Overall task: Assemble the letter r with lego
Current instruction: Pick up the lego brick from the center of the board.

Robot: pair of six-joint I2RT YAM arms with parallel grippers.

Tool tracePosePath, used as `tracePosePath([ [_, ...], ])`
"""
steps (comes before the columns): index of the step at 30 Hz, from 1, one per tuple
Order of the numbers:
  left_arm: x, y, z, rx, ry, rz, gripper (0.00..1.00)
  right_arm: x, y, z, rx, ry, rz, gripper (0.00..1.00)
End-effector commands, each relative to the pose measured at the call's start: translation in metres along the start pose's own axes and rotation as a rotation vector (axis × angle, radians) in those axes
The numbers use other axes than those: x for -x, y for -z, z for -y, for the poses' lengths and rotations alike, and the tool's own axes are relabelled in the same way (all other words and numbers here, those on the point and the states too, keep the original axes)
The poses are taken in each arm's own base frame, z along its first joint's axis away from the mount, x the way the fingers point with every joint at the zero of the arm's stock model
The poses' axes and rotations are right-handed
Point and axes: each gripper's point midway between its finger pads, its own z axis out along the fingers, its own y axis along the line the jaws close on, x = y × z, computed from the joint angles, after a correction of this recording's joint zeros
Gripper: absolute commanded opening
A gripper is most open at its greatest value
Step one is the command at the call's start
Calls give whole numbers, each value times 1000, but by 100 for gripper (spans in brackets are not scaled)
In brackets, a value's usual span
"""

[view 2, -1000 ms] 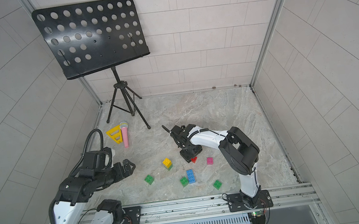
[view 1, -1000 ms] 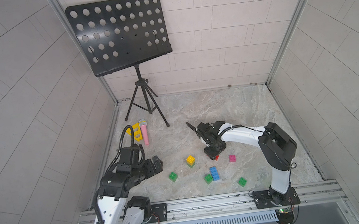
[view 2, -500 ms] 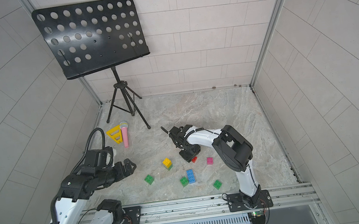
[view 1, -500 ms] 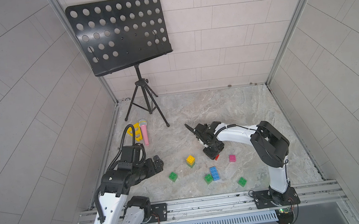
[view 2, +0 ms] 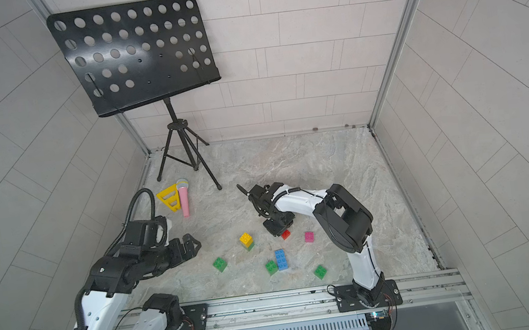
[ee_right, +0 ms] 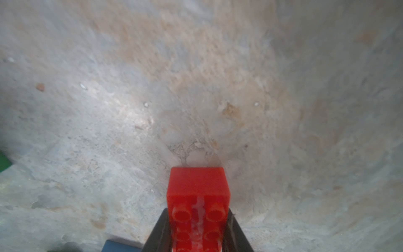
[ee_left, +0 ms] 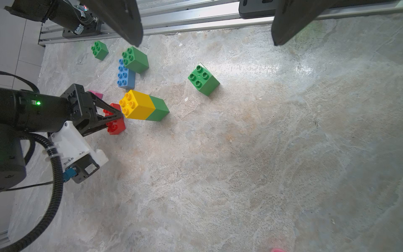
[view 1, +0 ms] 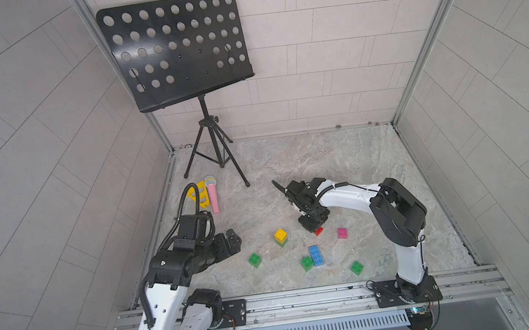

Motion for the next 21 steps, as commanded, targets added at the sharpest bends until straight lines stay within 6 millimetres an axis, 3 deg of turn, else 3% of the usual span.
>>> tracePosePath([
  [1, -1, -2, -2, 7, -15, -8, 100, -8, -4, 2, -14, -35, -45, 0],
  [5, -1, -3, -2, 8, -14, -8, 100, -12, 8, 11, -54, -130, -20, 0],
  [13, -1, -2, 4, 47, -79, -23, 100, -18, 63, 37, 4, -428, 199, 0],
  [17, 0, -3, 22, 56, -181, -55, 100, -26, 82, 54, -12, -471, 270, 0],
  [21, 4, -6, 36, 64, -316, -24, 100, -38, 85, 65, -6, -540, 279, 0],
])
